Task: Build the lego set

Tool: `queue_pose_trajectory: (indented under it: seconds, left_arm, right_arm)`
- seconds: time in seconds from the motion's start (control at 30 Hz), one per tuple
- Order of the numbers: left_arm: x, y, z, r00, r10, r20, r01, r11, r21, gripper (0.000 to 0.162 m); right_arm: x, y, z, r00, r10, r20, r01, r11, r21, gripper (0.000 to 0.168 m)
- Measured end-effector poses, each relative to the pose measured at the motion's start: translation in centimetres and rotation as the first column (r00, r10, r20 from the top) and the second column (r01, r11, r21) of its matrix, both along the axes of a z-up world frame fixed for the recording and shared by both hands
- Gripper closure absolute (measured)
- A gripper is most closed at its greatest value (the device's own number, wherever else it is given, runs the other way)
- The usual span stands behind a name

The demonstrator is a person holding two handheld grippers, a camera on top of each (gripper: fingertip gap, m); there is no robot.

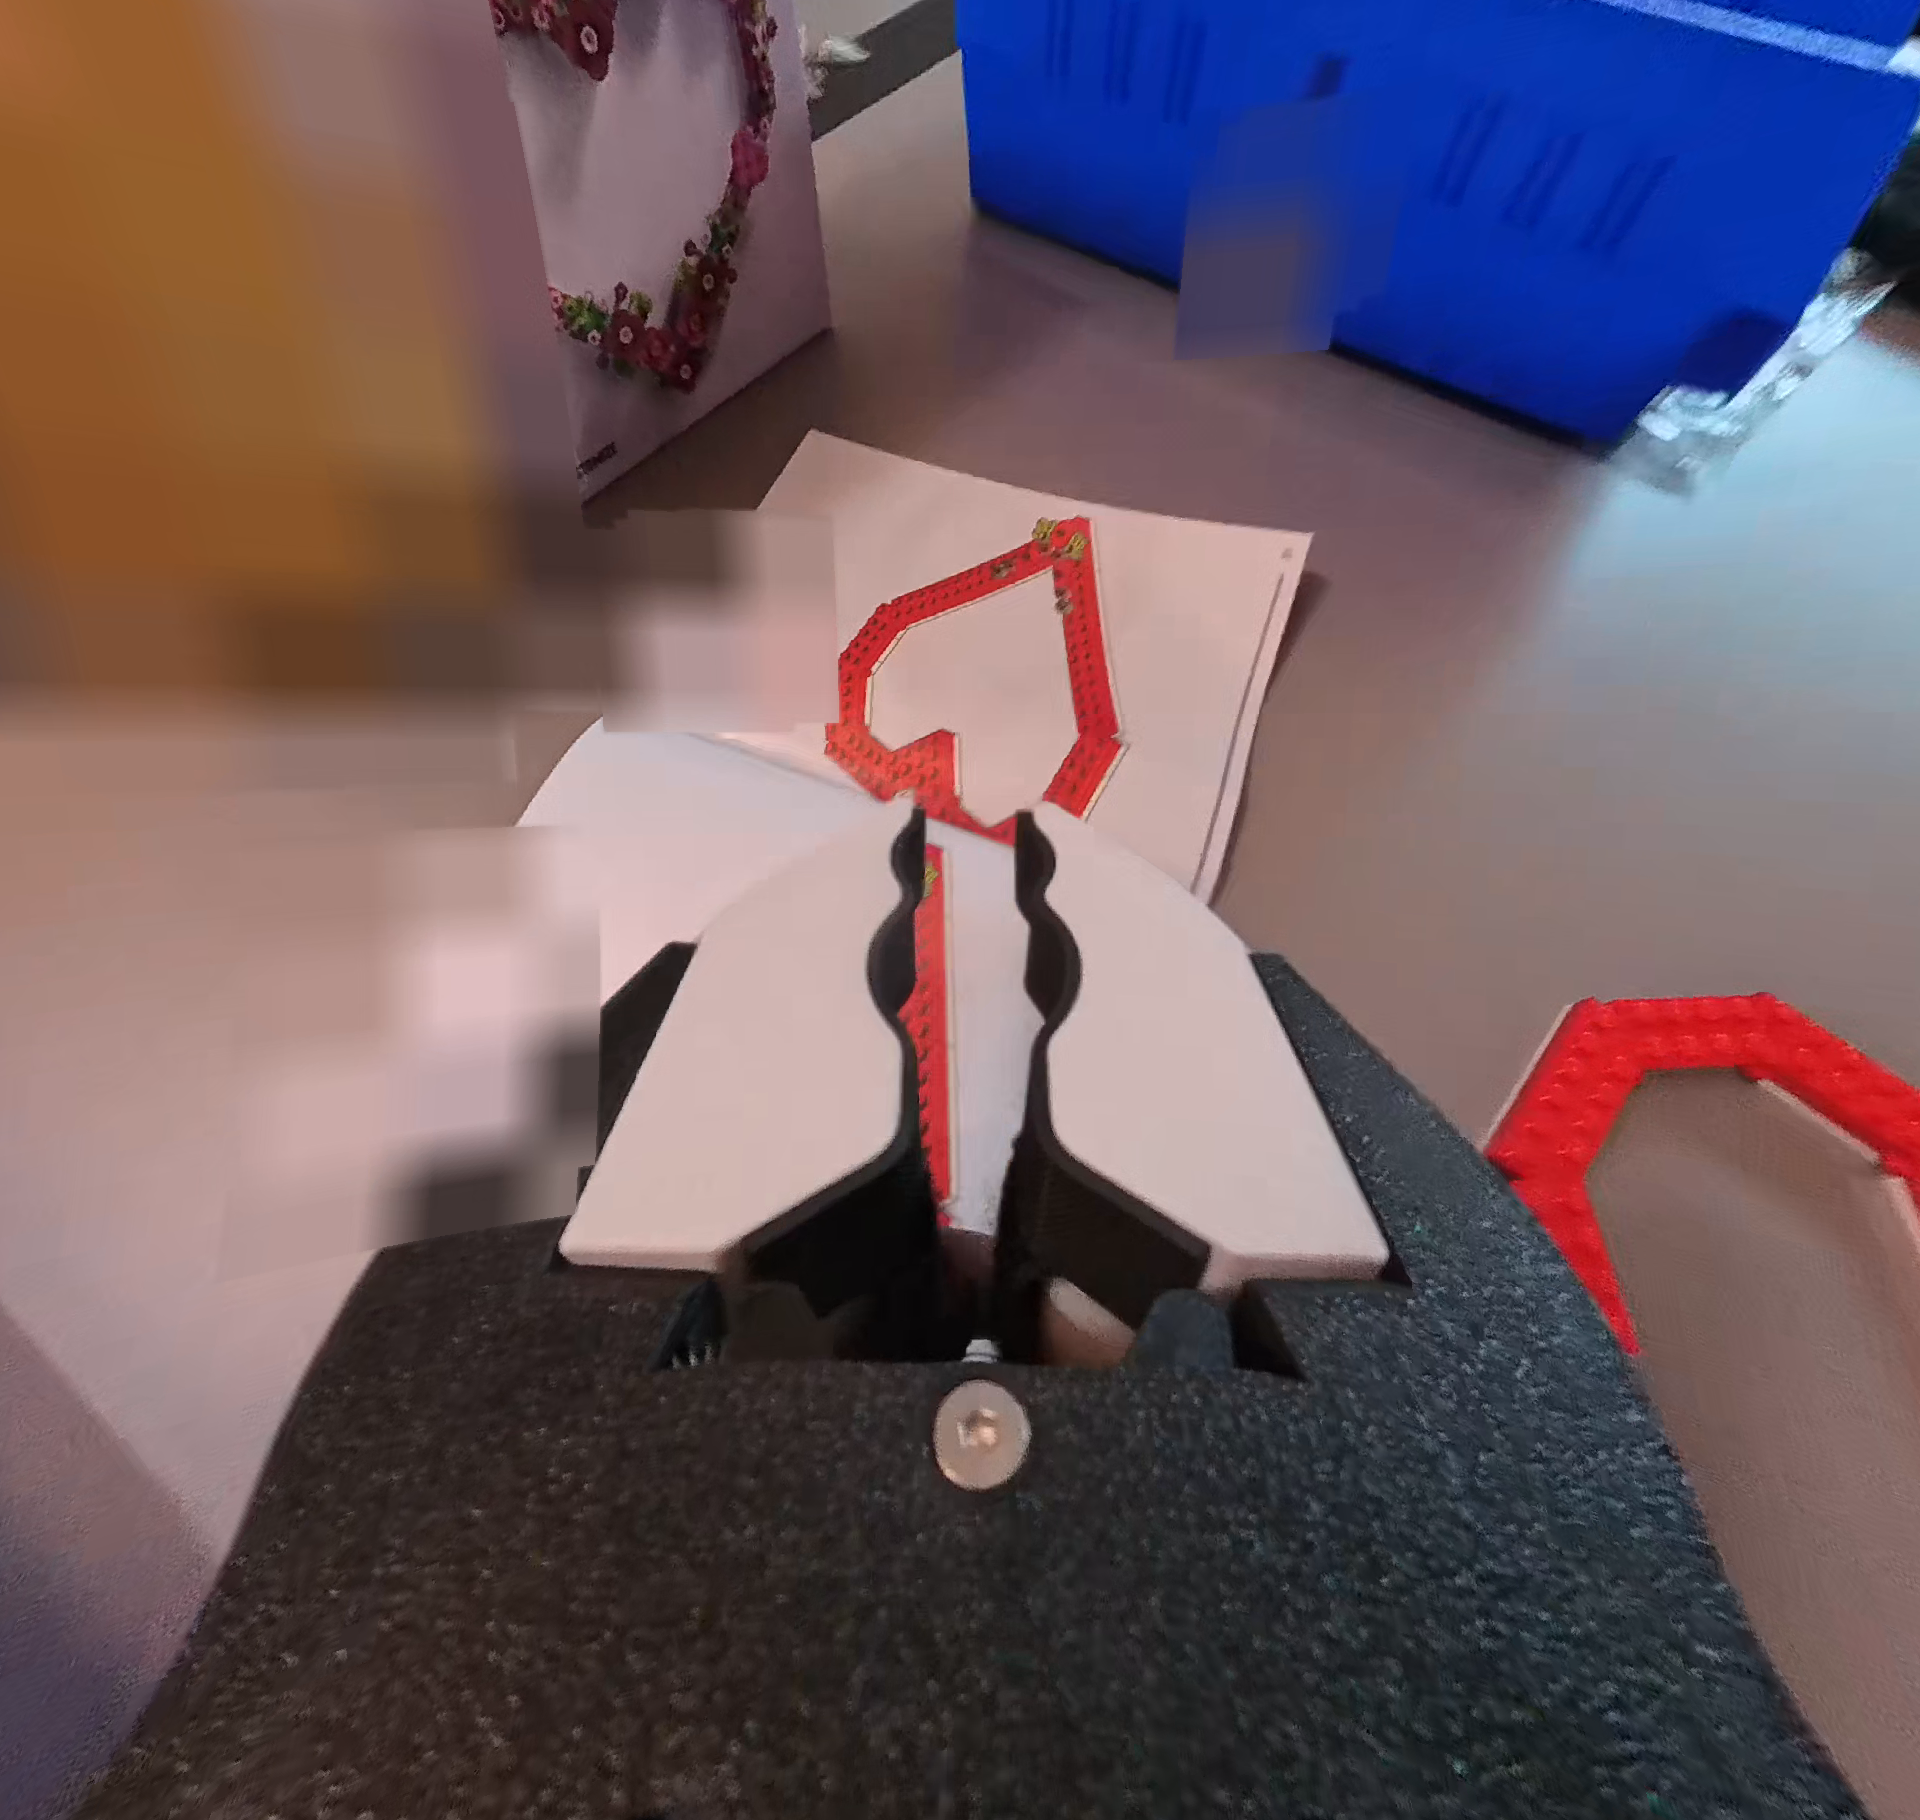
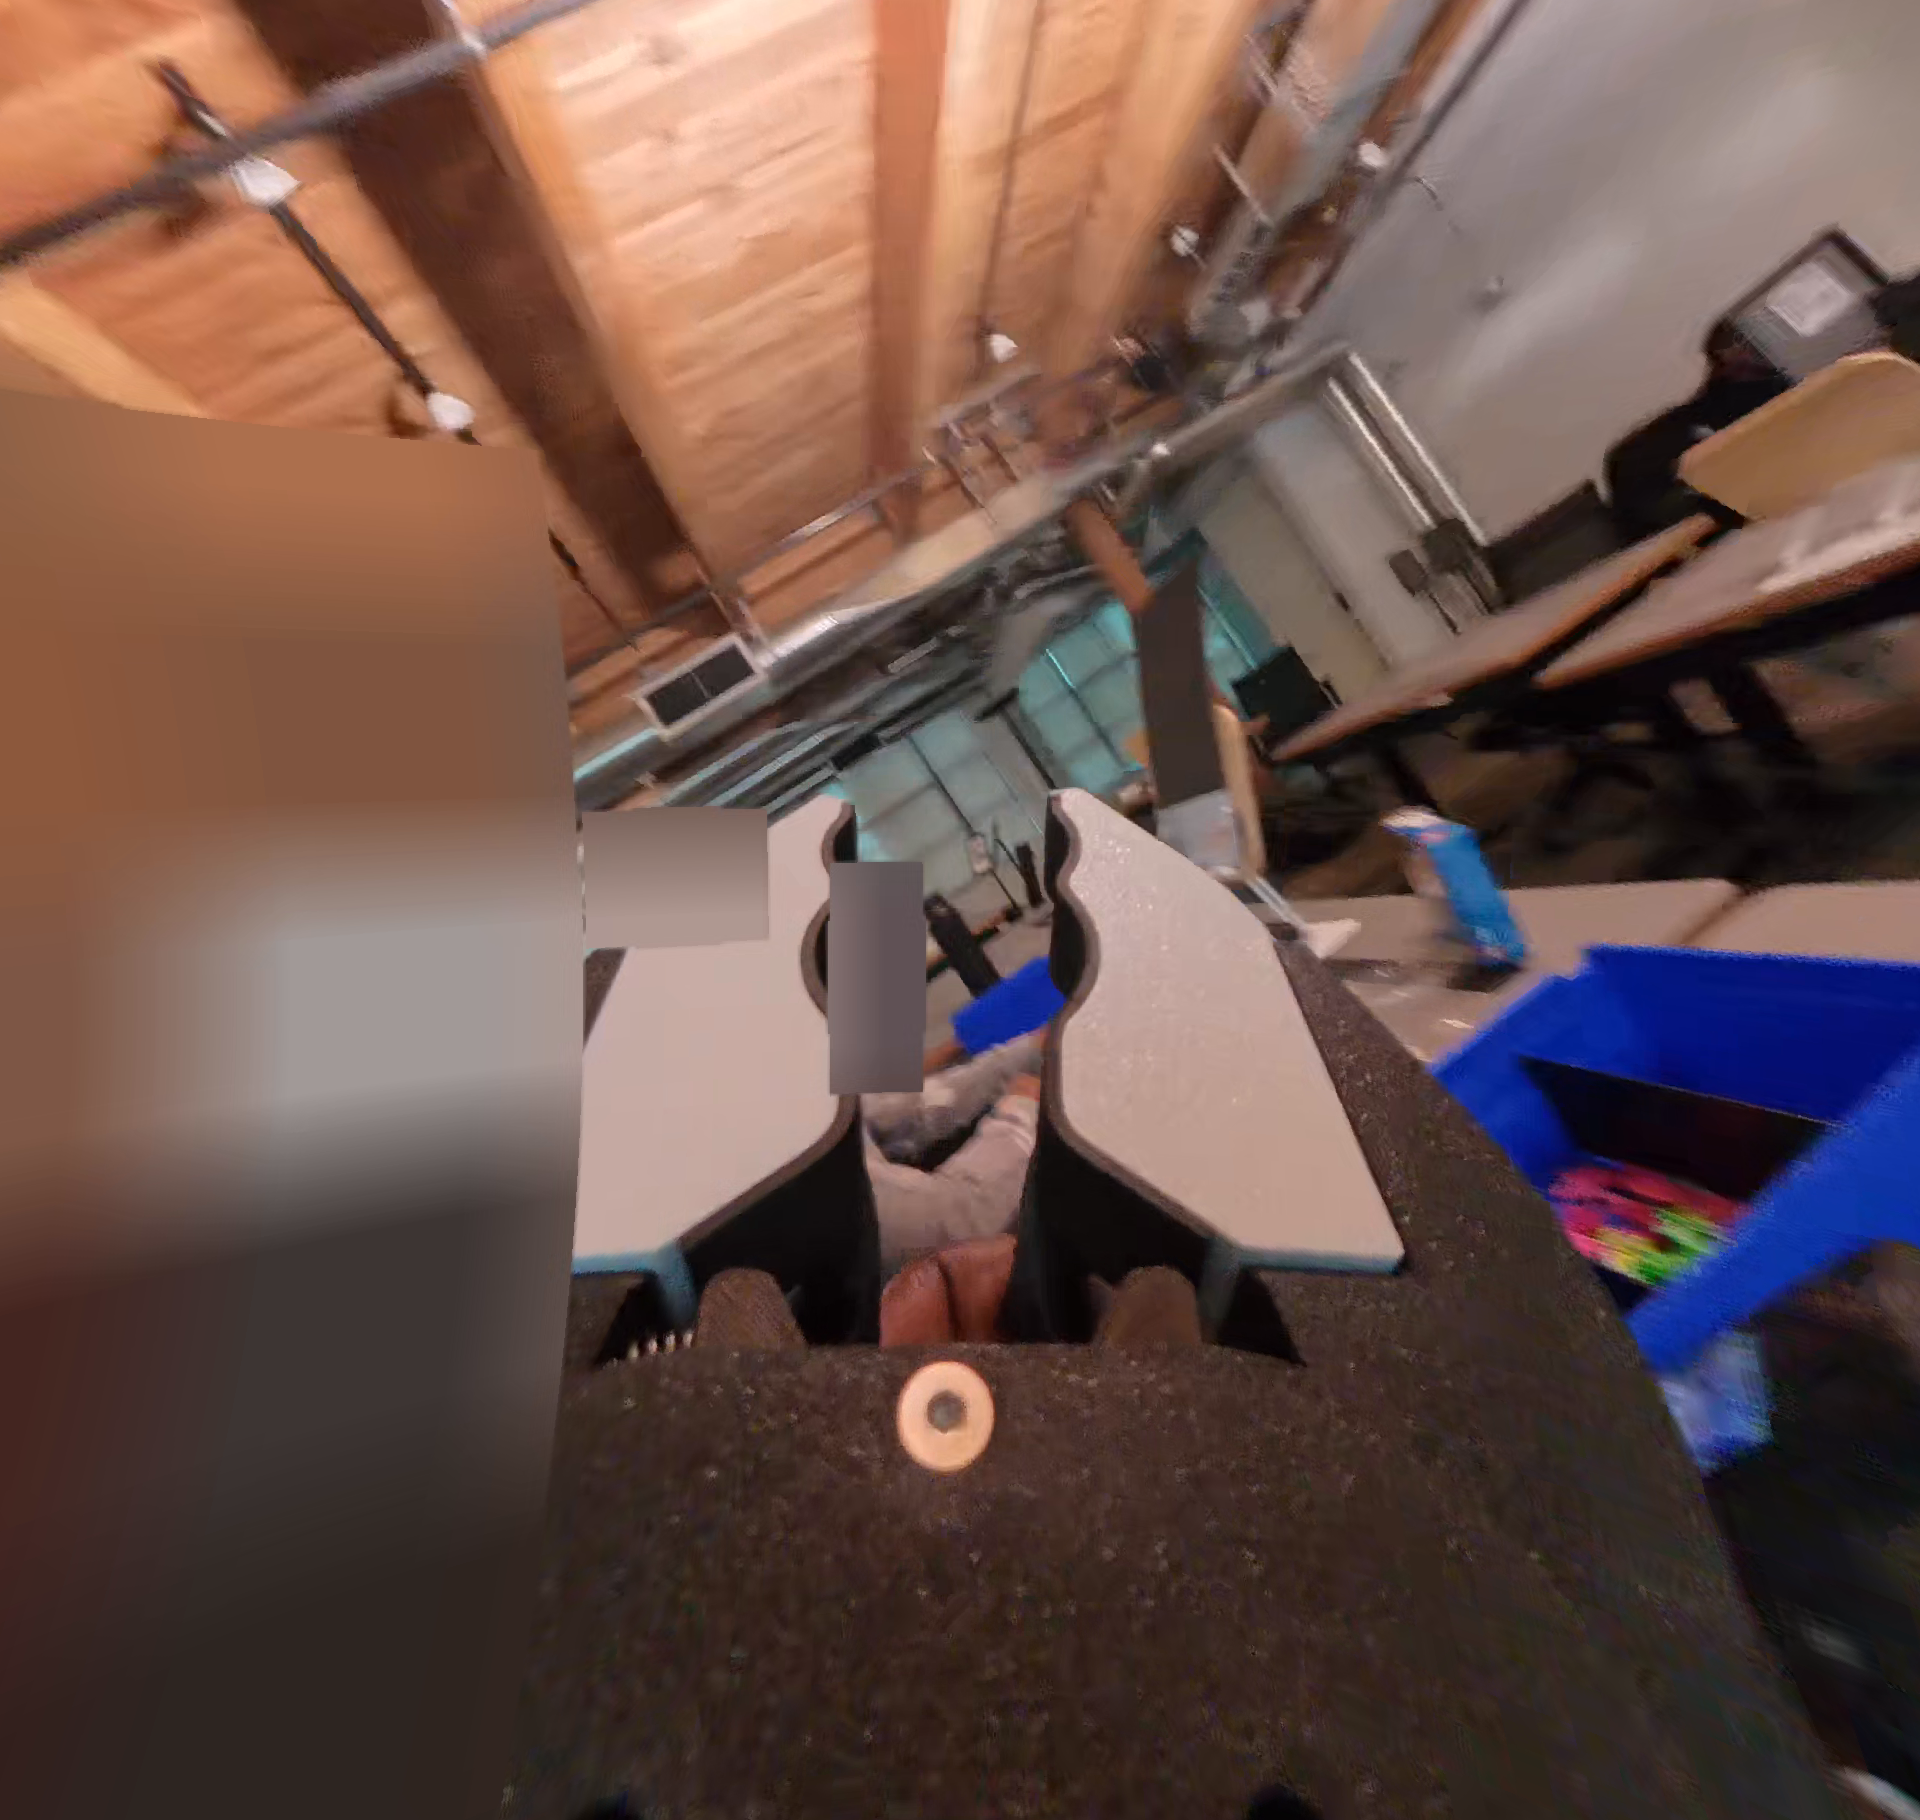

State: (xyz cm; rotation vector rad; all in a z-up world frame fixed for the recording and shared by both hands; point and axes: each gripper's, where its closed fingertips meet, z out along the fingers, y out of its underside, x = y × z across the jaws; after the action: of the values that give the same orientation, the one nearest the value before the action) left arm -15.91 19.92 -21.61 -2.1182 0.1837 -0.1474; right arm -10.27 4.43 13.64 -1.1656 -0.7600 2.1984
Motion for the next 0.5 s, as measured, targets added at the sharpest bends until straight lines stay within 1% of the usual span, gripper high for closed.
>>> queue_pose_trajectory:
  seconds: [0.03, 0.07, 0.13, 0.2, 0.23, 0.27, 0.3, 0.33, 0.37, 0.43, 0.47, 0.5]
  left_arm:
    - [0.3, 0.1, 0.0, 0.999, -0.010, 0.048, 0.010, 1.000, 0.004, 0.146]
    - [0.6, 0.1, 0.0, 0.995, -0.026, 0.094, 0.026, 1.000, 0.003, 0.145]
    - [0.8, 0.0, 0.0, 0.986, -0.034, 0.162, 0.031, 0.999, 0.021, 0.143]
    - [0.4, -0.2, 0.5, 0.984, -0.009, 0.177, 0.006, 1.000, 0.022, 0.141]
    - [0.4, -0.3, 1.2, 0.985, -0.012, 0.170, 0.006, 0.999, 0.040, 0.139]
    - [0.5, -0.5, 2.2, 0.985, -0.013, 0.169, 0.002, 0.998, 0.069, 0.138]
    - [1.0, -0.7, 3.2, 0.983, -0.024, 0.180, 0.006, 0.995, 0.101, 0.137]
    - [1.5, -1.0, 4.4, 0.980, -0.041, 0.193, 0.014, 0.990, 0.139, 0.136]
    - [2.1, -1.3, 5.4, 0.979, -0.068, 0.191, 0.032, 0.982, 0.186, 0.136]
    - [2.7, -1.8, 6.6, 0.986, -0.091, 0.139, 0.050, 0.961, 0.273, 0.136]
    - [2.8, -2.0, 6.9, 0.991, -0.092, 0.100, 0.057, 0.951, 0.303, 0.135]
    - [2.8, -2.2, 7.0, 0.994, -0.088, 0.062, 0.064, 0.945, 0.321, 0.135]
  right_arm:
    - [-1.3, 1.4, -1.6, 1.000, 0.012, 0.025, -0.013, 0.999, 0.034, 0.131]
    - [-2.2, 2.2, -3.6, 0.997, 0.058, 0.048, -0.062, 0.994, 0.094, 0.130]
    - [-3.1, 4.0, -8.6, 0.986, 0.106, 0.130, -0.130, 0.974, 0.186, 0.124]
    - [-3.6, 6.2, -14.2, 0.968, 0.029, 0.249, -0.113, 0.937, 0.331, 0.114]
    - [-3.4, 6.9, -16.4, 0.953, -0.003, 0.302, -0.125, 0.906, 0.404, 0.110]
    - [-2.9, 7.2, -18.1, 0.938, -0.027, 0.345, -0.148, 0.870, 0.470, 0.105]
    - [-2.2, 7.5, -19.4, 0.926, -0.058, 0.374, -0.165, 0.829, 0.534, 0.096]
    - [-1.2, 8.1, -20.5, 0.912, -0.112, 0.394, -0.165, 0.781, 0.603, 0.082]
    - [-0.2, 9.3, -21.4, 0.894, -0.198, 0.402, -0.140, 0.728, 0.671, 0.074]
    - [2.7, 13.5, -23.3, 0.826, -0.426, 0.369, -0.036, 0.614, 0.789, 0.074]
    - [4.7, 16.1, -24.2, 0.766, -0.539, 0.352, 0.020, 0.566, 0.824, 0.076]
    - [6.9, 19.0, -25.3, 0.680, -0.644, 0.352, 0.055, 0.523, 0.850, 0.081]
